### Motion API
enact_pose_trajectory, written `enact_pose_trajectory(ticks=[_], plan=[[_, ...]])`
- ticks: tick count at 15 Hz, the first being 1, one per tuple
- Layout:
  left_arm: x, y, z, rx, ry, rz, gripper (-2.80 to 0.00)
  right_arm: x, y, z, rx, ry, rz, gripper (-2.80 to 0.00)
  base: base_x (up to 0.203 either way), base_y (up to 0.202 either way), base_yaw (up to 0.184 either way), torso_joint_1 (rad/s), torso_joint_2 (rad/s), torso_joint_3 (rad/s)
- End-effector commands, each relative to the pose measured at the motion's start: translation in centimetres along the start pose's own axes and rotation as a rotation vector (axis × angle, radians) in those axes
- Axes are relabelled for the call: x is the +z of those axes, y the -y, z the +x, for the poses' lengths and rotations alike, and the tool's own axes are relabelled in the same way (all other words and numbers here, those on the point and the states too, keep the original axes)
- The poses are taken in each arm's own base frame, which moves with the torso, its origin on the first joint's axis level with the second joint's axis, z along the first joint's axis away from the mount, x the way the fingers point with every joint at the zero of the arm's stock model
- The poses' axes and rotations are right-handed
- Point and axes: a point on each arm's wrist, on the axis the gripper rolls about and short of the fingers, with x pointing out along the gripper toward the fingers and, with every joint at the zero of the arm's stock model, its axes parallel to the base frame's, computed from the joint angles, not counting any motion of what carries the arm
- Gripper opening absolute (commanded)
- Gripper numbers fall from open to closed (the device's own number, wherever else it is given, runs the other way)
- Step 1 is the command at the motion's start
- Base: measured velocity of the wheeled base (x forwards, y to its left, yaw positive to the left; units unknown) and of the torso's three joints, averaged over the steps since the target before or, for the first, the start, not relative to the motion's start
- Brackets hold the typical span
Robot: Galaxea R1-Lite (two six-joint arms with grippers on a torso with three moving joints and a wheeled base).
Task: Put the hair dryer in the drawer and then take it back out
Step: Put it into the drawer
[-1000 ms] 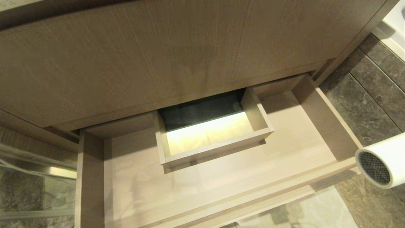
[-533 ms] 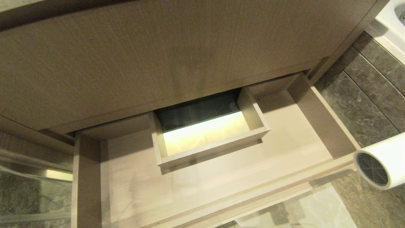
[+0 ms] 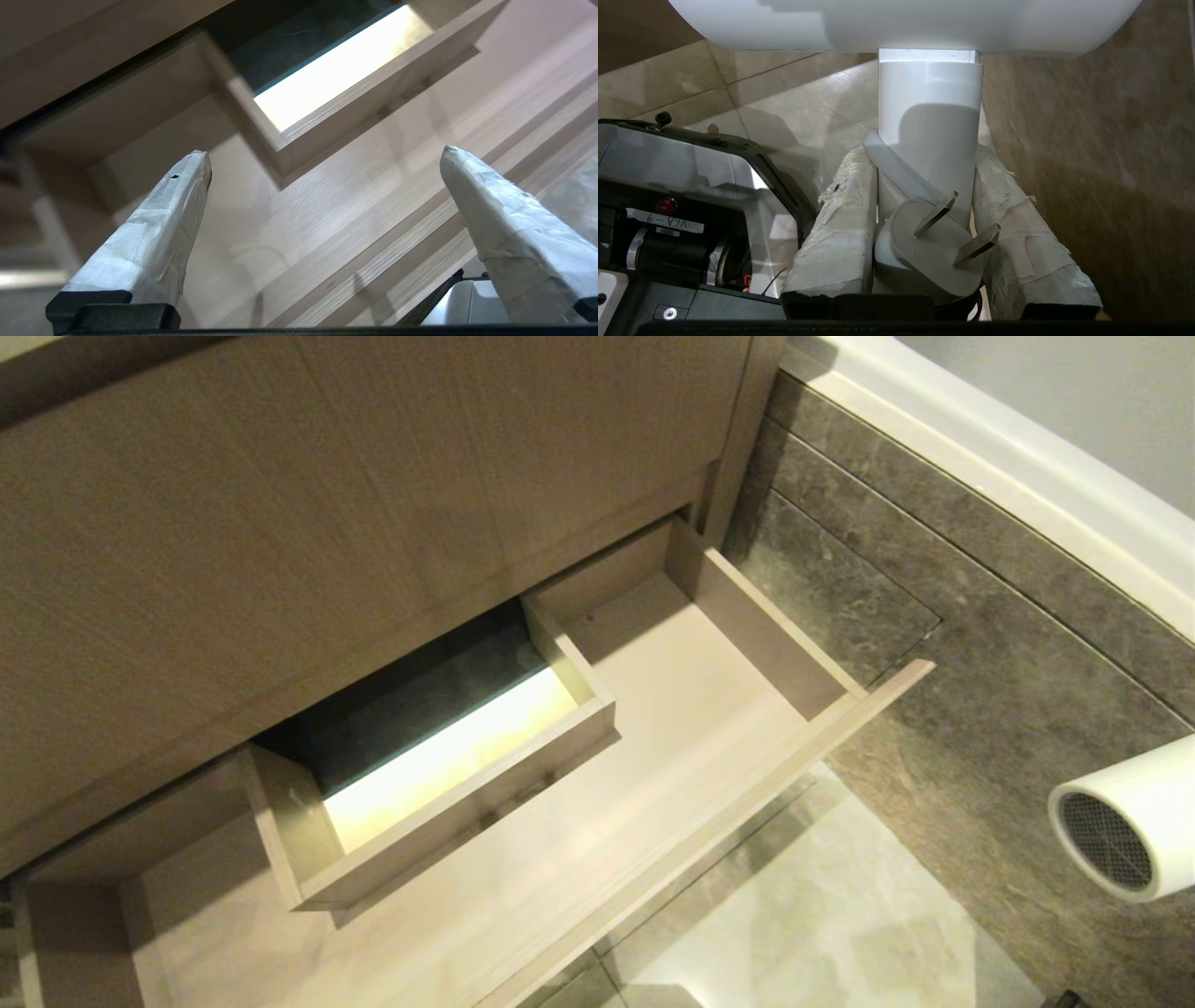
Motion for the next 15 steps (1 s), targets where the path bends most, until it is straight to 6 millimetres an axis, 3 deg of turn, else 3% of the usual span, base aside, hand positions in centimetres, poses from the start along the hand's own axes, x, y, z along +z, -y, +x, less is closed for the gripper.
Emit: enact_pose_trajectory(ticks=[1,13,15], plan=[[0.00,0.00,0.00,0.000,0.000,0.000,0.00,-0.03,-0.01,0.02,0.003,-0.002,-0.002,-2.80,-0.001,0.000,-0.077,-0.002,0.01,0.007],[0.00,0.00,0.00,0.000,0.000,0.000,0.00,0.02,0.01,0.02,0.000,0.002,-0.003,-2.80,0.000,0.000,0.000,0.000,0.00,0.000],[0.00,0.00,0.00,0.000,0.000,0.000,0.00,0.00,0.00,0.04,0.000,0.002,-0.003,-2.80,-0.003,0.001,0.137,0.002,0.00,0.003]])
